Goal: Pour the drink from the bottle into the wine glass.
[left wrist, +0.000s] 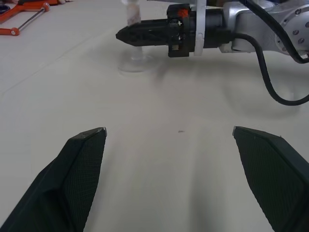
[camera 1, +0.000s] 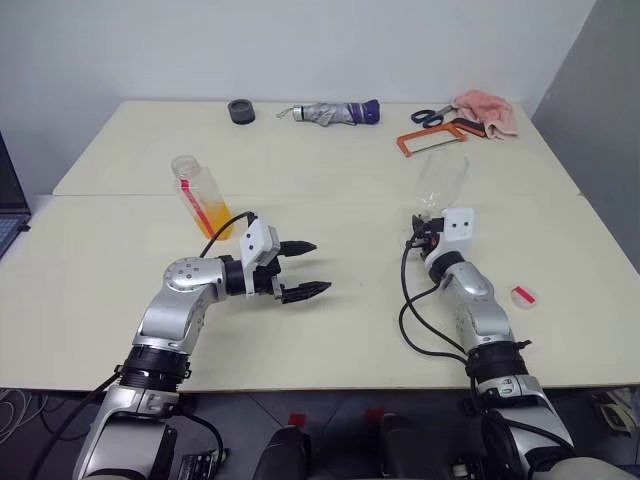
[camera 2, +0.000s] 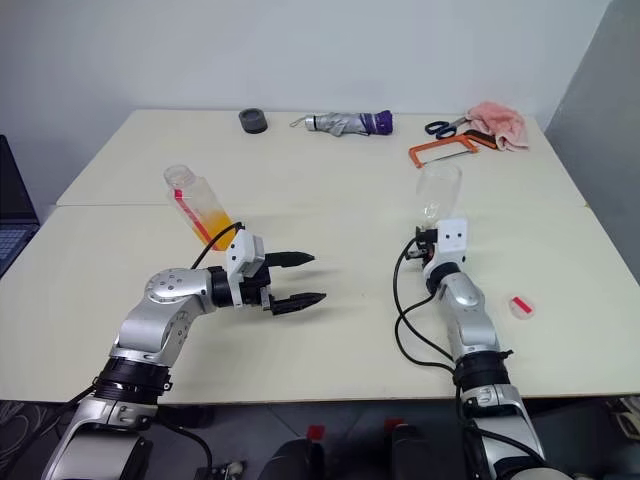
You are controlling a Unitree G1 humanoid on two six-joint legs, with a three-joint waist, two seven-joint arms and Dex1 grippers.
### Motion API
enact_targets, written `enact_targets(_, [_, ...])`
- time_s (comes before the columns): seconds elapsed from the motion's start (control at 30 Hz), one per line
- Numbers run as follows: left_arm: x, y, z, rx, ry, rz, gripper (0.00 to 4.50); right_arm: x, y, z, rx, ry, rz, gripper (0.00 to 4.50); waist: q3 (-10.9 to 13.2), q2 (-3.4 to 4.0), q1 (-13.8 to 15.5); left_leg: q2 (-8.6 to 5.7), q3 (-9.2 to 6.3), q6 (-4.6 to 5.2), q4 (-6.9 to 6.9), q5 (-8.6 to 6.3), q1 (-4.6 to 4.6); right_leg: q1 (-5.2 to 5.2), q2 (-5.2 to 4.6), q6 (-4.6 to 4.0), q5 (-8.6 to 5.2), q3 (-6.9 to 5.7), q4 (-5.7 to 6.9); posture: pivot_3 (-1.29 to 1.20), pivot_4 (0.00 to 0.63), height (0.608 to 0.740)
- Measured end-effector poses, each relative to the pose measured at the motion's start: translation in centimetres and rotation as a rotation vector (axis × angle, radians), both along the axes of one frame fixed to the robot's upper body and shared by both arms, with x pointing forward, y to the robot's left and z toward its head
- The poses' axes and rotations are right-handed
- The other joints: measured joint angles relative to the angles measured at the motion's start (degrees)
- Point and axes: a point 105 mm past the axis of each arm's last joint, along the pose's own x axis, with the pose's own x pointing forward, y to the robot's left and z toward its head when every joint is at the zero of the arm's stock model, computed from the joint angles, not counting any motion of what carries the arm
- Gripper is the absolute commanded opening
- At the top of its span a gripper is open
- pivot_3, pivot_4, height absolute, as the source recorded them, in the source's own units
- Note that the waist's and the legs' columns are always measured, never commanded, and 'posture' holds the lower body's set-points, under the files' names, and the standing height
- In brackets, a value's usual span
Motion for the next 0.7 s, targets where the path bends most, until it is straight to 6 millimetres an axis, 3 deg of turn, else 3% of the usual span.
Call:
enact_targets(0.17, [-0.1,0.2,-0.3,0.002,0.010,0.005,4.50,-0.8,0.0,-1.0,-0.063,-0.026,0.000,0.15,-0.15,-0.11,0.23,0.00,0.00,0.00,-0.01,0.00,0.06,0.06,0.00,0.00,0.00,0.00,-0.01,0.00,0.150,0.740])
enact_targets(0.4, [-0.3,1.2,-0.8,0.001,0.026,0.067,4.50,-1.0,0.9,-0.2,-0.095,-0.106,0.046,0.15,-0.15,-0.10,0.00,0.01,0.05,0.01,-0.02,0.00,0.08,0.03,0.02,0.00,0.00,0.04,-0.01,0.00,0.150,0.740])
enact_targets(0.57, [-0.2,3.9,-0.5,-0.007,0.023,0.197,4.50,-1.0,5.5,0.5,-0.117,-0.144,0.222,0.15,-0.09,-0.04,-1.09,0.10,0.02,0.00,-0.06,0.00,0.08,-0.05,0.12,-0.02,-0.01,0.01,0.02,0.00,0.150,0.740])
enact_targets(0.7, [-0.9,5.4,-0.4,-0.009,0.022,0.271,4.50,-0.7,10.9,1.7,-0.118,-0.164,0.396,0.15,-0.07,-0.02,-1.39,0.24,0.03,-0.01,-0.07,0.00,0.08,-0.08,0.10,-0.02,-0.01,0.03,0.02,0.00,0.150,0.740])
